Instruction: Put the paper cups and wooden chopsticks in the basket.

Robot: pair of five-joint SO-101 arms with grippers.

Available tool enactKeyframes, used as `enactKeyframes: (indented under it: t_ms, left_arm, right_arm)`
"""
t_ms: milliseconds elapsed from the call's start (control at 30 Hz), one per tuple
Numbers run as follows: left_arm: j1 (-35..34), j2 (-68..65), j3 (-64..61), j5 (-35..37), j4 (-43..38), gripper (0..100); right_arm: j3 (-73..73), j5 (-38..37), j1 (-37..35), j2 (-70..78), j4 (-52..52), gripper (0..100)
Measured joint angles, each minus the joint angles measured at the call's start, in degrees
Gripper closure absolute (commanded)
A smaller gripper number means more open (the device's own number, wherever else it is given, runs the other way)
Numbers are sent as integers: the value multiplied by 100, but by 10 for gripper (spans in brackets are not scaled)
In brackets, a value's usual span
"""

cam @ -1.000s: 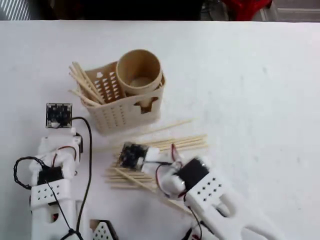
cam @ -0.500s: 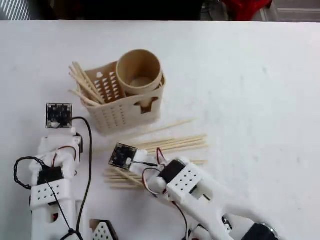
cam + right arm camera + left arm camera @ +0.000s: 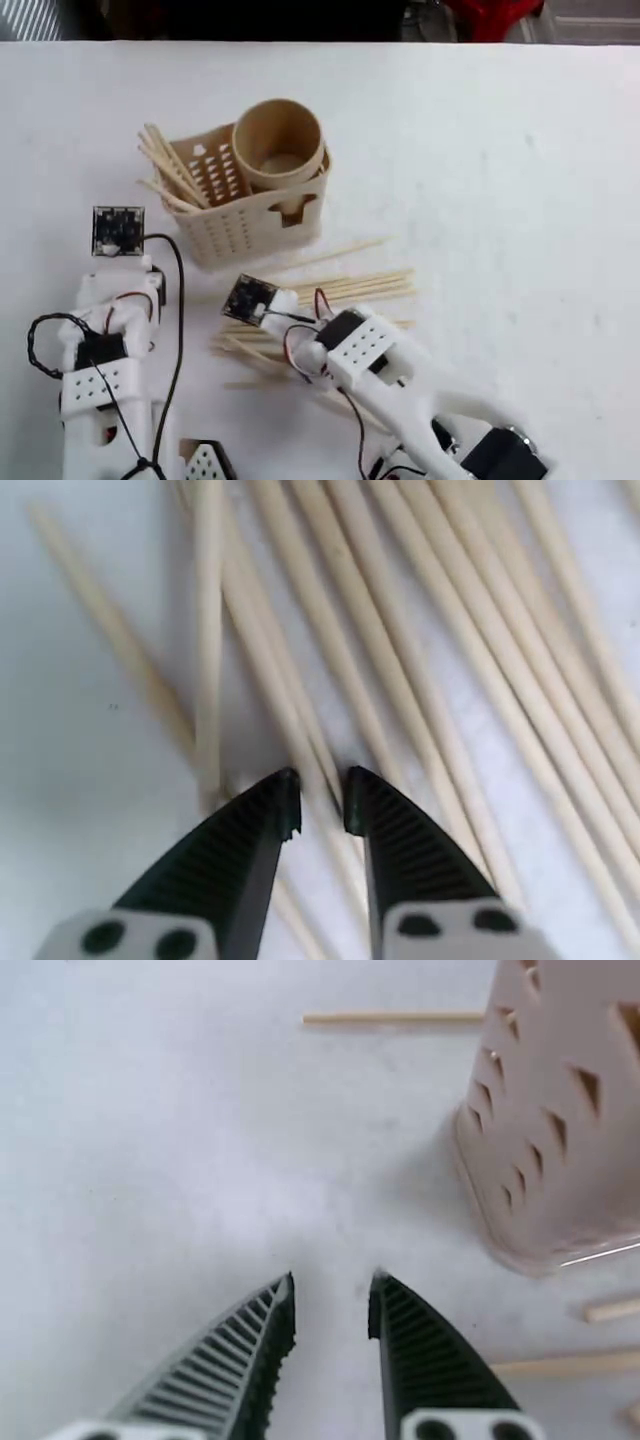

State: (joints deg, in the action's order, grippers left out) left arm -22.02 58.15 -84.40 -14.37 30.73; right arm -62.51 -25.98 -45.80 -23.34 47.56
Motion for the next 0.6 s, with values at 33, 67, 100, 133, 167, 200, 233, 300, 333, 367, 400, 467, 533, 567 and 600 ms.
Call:
enactKeyframes:
  t_ms: [33, 67, 100, 133, 167, 200, 233, 300, 333, 367, 400, 467, 533, 567, 600]
  left_arm:
    - [0, 0, 0, 0, 0, 858]
    - [0, 0, 0, 0, 0, 858]
    - [0, 0, 0, 0, 0, 858]
    - [0, 0, 0, 0, 0, 858]
    - [0, 0, 0, 0, 0, 858]
    - [0, 0, 0, 0, 0, 858]
    - [0, 0, 0, 0, 0, 858]
    - [0, 0, 0, 0, 0, 858]
    - [0, 0, 0, 0, 0, 858]
    - [0, 0, 0, 0, 0, 858]
    - [0, 0, 0, 0, 0, 858]
    - [0, 0, 0, 0, 0, 858]
    - [0, 0, 0, 0, 0, 858]
    - [0, 0, 0, 0, 0, 858]
    - [0, 0, 0, 0, 0, 858]
  right_arm:
    - [62, 0, 70, -105, 185, 896]
    - [149, 0, 149, -246, 369, 891]
    - [246, 0, 211, -413, 598, 889]
    - [325, 9, 237, -615, 818, 889]
    - [378, 9, 237, -835, 1020, 889]
    - [422, 9, 202, -1090, 1231, 889]
    - [440, 9, 176, -1336, 1398, 889]
    - [413, 9, -18, -1758, 1644, 889]
    - [334, 0, -202, -1952, 1705, 889]
    - [220, 0, -404, -2101, 1705, 889]
    - [88, -9, -633, -2198, 1705, 889]
    - [-149, -141, -967, -2277, 1626, 889]
    - [-387, -308, -1213, -2277, 1574, 889]
    - [-475, -360, -1327, -2259, 1530, 889]
    - [-501, -378, -1363, -2207, 1486, 889]
